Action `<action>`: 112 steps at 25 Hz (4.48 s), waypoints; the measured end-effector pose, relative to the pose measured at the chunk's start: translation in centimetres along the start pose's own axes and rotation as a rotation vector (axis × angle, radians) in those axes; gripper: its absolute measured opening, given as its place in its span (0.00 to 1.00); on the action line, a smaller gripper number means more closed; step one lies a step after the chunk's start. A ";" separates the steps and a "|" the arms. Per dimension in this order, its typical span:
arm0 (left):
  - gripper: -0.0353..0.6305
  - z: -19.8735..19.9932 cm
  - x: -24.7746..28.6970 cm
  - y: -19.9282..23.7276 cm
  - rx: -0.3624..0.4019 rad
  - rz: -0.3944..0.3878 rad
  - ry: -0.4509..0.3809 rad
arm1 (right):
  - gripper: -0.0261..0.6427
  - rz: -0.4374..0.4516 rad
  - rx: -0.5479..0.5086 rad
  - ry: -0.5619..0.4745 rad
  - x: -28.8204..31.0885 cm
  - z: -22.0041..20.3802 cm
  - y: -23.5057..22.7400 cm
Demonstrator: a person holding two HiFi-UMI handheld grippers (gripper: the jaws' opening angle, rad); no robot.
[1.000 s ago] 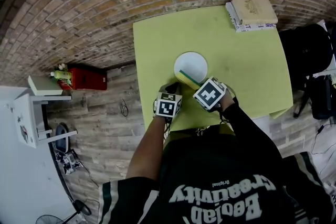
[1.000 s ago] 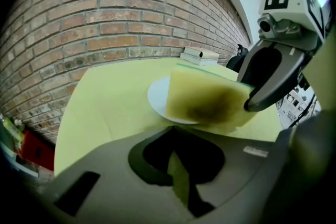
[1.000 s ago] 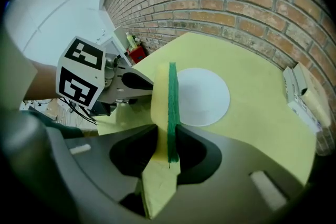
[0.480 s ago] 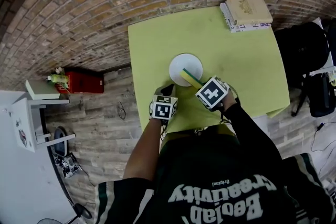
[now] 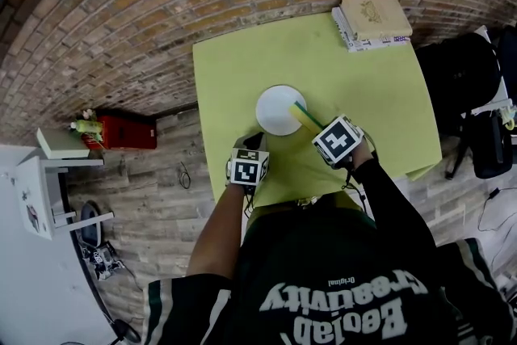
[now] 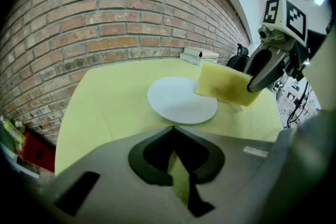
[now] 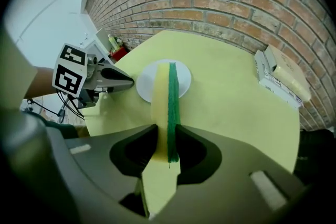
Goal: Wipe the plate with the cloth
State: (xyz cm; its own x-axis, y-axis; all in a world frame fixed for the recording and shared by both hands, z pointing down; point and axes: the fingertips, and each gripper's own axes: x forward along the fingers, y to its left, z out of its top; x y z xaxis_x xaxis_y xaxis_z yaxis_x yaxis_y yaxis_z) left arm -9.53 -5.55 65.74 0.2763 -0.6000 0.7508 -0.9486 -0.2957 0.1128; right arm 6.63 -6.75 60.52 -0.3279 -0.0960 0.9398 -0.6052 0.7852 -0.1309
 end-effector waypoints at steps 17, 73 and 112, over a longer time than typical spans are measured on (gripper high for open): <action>0.07 0.1 -0.1 0.0 0.007 0.009 -0.005 | 0.22 -0.043 -0.024 -0.104 -1.5 1.0 -1.3; 0.06 0.0 0.0 0.0 0.020 0.015 -0.008 | 0.22 0.080 -0.029 -0.024 1.1 -0.1 4.8; 0.06 0.0 -0.1 -0.1 0.028 0.022 -0.014 | 0.22 0.001 -0.041 -0.075 -1.2 -0.2 2.6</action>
State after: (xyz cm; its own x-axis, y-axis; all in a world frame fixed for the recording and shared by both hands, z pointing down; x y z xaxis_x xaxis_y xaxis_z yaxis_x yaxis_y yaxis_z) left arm -9.44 -5.43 65.67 0.2577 -0.6165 0.7440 -0.9498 -0.3031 0.0778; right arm 5.65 -4.48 59.09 -0.3824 -0.1399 0.9133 -0.5755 0.8094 -0.1170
